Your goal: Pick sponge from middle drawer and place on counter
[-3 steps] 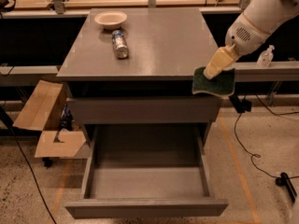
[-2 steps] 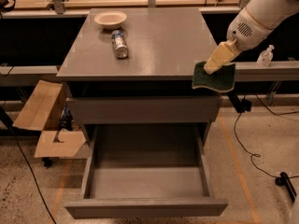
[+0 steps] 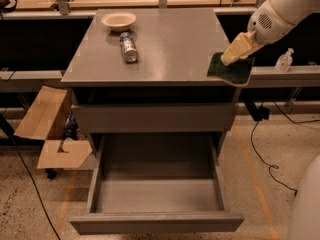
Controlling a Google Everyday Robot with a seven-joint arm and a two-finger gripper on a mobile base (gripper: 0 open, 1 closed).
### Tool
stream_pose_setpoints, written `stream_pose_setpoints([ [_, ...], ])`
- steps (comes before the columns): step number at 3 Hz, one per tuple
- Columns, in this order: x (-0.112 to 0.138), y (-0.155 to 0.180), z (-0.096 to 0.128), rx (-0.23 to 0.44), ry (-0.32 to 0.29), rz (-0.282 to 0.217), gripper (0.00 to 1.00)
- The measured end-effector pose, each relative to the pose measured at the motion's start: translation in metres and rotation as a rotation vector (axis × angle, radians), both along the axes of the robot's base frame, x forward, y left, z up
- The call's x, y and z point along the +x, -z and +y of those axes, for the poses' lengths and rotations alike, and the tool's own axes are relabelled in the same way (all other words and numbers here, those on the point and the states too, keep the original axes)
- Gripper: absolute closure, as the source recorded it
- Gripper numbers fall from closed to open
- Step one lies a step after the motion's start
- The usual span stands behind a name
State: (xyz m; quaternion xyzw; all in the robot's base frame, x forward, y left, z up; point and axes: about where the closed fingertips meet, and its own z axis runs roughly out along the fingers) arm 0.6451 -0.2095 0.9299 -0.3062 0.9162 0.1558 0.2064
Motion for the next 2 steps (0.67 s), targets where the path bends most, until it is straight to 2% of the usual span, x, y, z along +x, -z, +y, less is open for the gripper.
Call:
stream_pose_setpoints([
  [1, 0.036, -0.040, -0.005, 0.061, 0.098, -0.109, 1.00],
  [2, 0.072, -0.063, -0.005, 0.152, 0.212, -0.188, 1.00],
])
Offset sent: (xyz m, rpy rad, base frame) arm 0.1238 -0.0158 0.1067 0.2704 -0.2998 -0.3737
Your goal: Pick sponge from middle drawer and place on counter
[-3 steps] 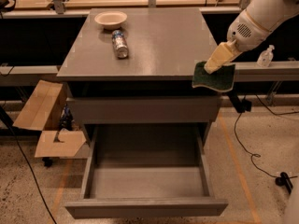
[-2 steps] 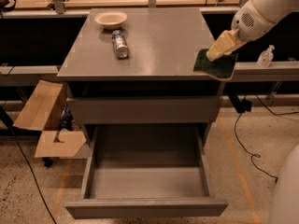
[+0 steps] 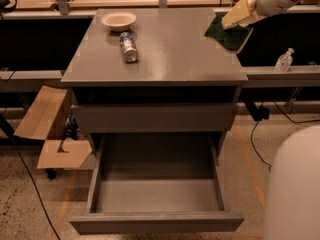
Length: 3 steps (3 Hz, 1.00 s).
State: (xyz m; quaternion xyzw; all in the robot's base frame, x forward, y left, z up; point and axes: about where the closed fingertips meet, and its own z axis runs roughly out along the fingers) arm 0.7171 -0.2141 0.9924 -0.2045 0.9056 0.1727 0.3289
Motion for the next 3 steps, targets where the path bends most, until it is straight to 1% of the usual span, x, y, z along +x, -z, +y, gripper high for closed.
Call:
stream_pose_setpoints([
  [1, 0.031, -0.010, 0.010, 0.053, 0.094, -0.049, 0.83],
  [2, 0.056, 0.006, 0.019, 0.066, 0.184, -0.033, 0.59],
  [3, 0.069, 0.029, 0.030, 0.064, 0.232, 0.005, 0.36],
])
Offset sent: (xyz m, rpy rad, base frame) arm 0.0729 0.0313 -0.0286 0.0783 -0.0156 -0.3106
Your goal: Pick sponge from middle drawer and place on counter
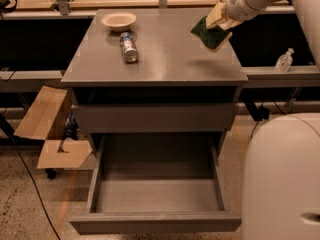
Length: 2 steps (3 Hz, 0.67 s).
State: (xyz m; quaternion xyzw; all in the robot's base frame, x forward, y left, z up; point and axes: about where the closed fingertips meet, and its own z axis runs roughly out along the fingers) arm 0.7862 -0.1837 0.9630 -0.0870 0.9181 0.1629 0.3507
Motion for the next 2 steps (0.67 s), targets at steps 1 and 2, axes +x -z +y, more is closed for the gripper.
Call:
stream_pose_setpoints([
  [1, 0.004, 0.026, 0.009, 0.008, 0.019, 0.052, 0.13],
  [2, -0.002, 0.043, 0.016, 0.040, -0.017, 0.093, 0.00],
])
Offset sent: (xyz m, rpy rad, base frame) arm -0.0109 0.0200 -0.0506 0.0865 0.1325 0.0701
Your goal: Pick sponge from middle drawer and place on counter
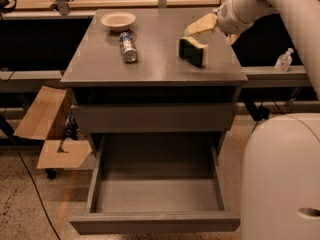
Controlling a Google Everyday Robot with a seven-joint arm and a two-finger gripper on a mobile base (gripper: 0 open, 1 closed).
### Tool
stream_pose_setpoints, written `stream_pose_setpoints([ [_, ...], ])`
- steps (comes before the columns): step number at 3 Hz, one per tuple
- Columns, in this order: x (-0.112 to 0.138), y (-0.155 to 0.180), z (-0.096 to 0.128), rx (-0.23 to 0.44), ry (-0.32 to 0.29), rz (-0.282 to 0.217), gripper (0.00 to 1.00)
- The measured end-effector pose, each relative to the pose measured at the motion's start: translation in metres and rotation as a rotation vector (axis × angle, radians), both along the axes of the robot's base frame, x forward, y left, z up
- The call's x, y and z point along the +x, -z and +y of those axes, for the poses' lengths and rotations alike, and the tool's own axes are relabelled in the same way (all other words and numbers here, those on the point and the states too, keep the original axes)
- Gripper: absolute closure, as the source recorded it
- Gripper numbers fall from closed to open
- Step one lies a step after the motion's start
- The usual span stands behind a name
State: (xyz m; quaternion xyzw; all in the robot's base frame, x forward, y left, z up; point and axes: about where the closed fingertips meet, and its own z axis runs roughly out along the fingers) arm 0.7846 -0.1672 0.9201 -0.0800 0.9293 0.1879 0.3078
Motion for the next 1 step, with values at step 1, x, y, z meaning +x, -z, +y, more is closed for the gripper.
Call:
stream_pose_setpoints([
  [1, -0.0004, 0.0011, 0.0014, 0.003, -0.004, 0.003, 0.00],
])
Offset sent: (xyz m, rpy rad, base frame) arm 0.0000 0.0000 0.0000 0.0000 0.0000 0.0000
